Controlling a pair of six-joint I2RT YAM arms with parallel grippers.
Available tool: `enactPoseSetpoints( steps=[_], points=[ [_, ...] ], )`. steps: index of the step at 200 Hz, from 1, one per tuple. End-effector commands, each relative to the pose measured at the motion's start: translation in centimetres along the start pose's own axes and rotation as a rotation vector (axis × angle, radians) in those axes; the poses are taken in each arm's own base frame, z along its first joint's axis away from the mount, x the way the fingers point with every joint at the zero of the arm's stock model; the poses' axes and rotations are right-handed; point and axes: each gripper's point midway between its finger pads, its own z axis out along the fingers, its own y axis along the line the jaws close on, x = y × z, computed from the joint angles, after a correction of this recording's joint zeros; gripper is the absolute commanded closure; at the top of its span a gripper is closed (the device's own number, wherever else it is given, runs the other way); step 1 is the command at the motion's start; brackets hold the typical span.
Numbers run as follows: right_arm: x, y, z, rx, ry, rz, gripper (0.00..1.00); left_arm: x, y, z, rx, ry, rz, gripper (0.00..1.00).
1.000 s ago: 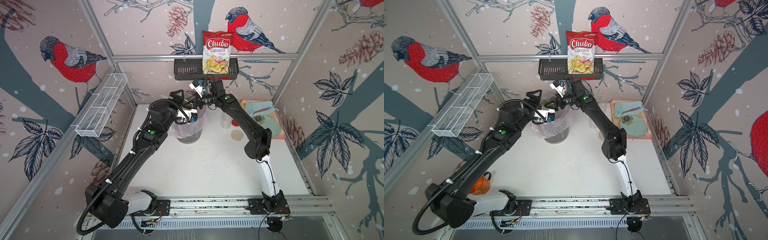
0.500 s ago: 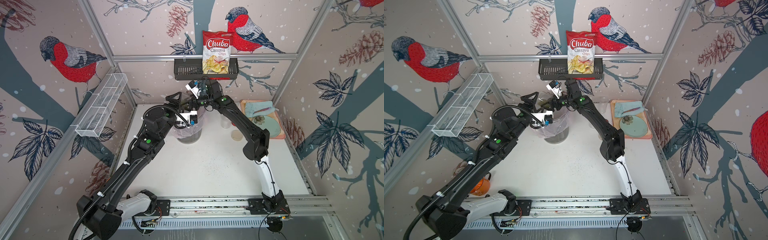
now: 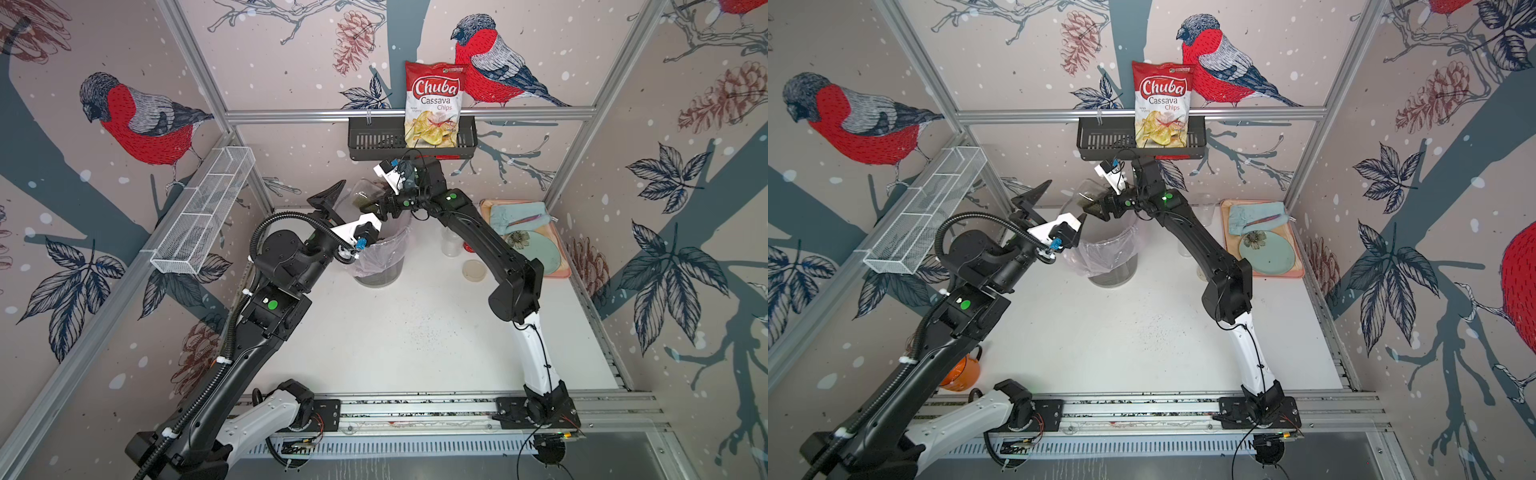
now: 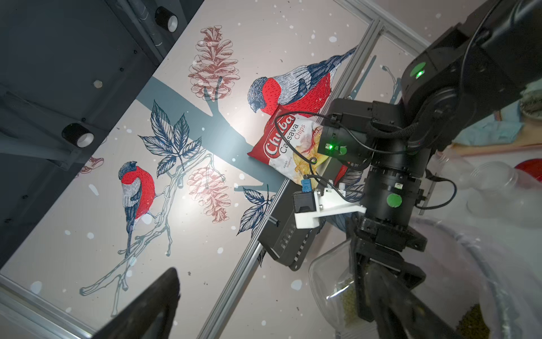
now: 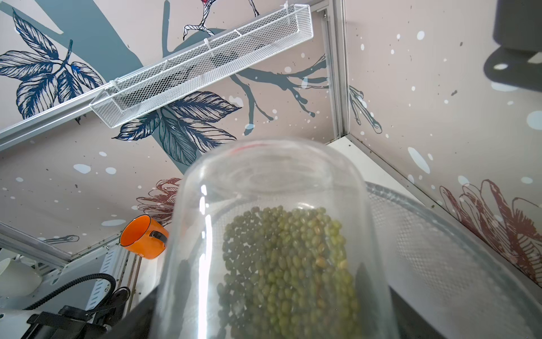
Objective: Empty moldy mung beans from jars
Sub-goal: Pour the moldy mung beans from the jar into the trash bin.
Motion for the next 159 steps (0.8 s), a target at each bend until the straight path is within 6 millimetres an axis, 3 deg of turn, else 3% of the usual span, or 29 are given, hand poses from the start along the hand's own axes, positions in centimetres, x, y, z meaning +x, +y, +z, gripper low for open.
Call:
enactPoseSetpoints(
  steps=[1,40,87,108,159],
  points=[
    [-1.8,0.5,-0.6,0.007,-0.049,-0.029,0.45,-0.3,0.1,-0.4,-0.003,-0.011,-0.158,0.04],
    [-2.1,0.6,-1.1,0.024,-0.046,-0.030,0.45,-0.2,-0.4,-2.1,0.011,-0.006,-0.308,0.04],
    [-2.2,0.3,-1.3,0.048,-0.044,-0.028,0.45,-0.3,-2.6,-4.1,0.085,-0.028,-0.474,0.04],
    [-2.6,0.0,-1.6,0.075,-0.052,-0.026,0.46,0.9,-4.6,-4.9,0.104,-0.013,-0.527,0.04],
    [-3.1,-0.1,-2.2,0.131,-0.073,-0.021,0.46,3.8,-6.4,-6.2,0.065,0.075,-0.555,0.04]
  ],
)
